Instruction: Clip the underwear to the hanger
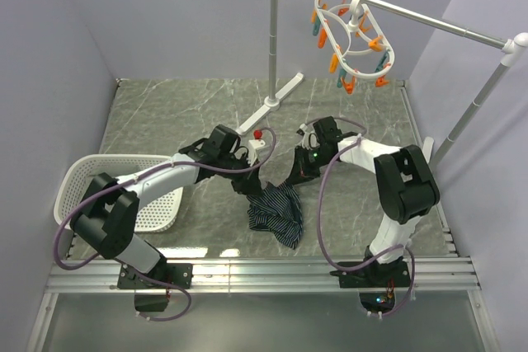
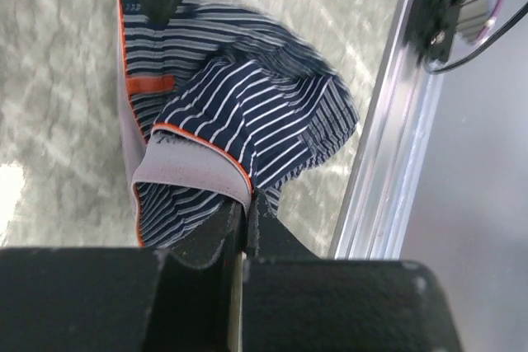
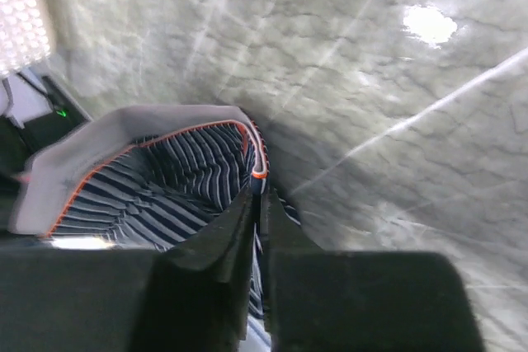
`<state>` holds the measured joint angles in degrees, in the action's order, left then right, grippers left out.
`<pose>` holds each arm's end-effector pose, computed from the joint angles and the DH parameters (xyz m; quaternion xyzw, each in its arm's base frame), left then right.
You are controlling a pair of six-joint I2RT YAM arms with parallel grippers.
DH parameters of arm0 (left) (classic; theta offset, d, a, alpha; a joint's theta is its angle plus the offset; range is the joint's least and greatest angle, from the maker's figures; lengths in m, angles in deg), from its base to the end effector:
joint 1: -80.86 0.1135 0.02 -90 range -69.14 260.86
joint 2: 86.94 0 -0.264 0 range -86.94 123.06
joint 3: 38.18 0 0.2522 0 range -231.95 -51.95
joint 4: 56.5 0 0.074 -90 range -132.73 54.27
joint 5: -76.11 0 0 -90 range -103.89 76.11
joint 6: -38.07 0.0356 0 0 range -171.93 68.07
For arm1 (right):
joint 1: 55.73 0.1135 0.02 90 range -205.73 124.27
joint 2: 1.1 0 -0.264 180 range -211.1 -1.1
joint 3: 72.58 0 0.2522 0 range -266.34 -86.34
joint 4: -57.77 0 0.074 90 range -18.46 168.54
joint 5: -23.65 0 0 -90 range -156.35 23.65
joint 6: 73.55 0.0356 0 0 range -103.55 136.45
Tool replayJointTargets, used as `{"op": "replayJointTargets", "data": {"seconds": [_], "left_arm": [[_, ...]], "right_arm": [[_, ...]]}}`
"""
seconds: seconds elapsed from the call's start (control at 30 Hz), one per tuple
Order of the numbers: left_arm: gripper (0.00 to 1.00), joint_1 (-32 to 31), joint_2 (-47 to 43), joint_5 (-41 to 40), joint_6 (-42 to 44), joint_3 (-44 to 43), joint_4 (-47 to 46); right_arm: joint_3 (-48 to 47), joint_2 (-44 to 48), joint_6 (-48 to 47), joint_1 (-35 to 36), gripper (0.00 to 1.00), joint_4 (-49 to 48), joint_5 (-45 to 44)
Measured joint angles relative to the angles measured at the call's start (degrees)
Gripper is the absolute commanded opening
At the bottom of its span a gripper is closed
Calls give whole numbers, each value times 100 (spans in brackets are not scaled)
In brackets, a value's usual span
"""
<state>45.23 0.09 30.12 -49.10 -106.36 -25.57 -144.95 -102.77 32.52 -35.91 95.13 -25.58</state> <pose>0.2370 -0.2003 0.2196 0.4084 0.7796 -0.4275 0.2065 0.3057 0.1349 0.1559 -0.1005 0.9152 0.3830 0.0753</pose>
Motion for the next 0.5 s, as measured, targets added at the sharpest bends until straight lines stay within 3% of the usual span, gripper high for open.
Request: {"op": "replayJointTargets", "data": {"seconds": [0.17,0.37,0.5], "left_arm": [[0,236,-181,-238,330,-149,619],[0,791,-1091,-1001,940,-505,1484],[0,962,-1893,-2052,1126,-568,1657]], "right_arm": [[101,496,-52,-352,0,-15,101],[605,2933,-297,-1561,0,-13,166],[968,4612,-378,-1755,0,-131,221]]}}
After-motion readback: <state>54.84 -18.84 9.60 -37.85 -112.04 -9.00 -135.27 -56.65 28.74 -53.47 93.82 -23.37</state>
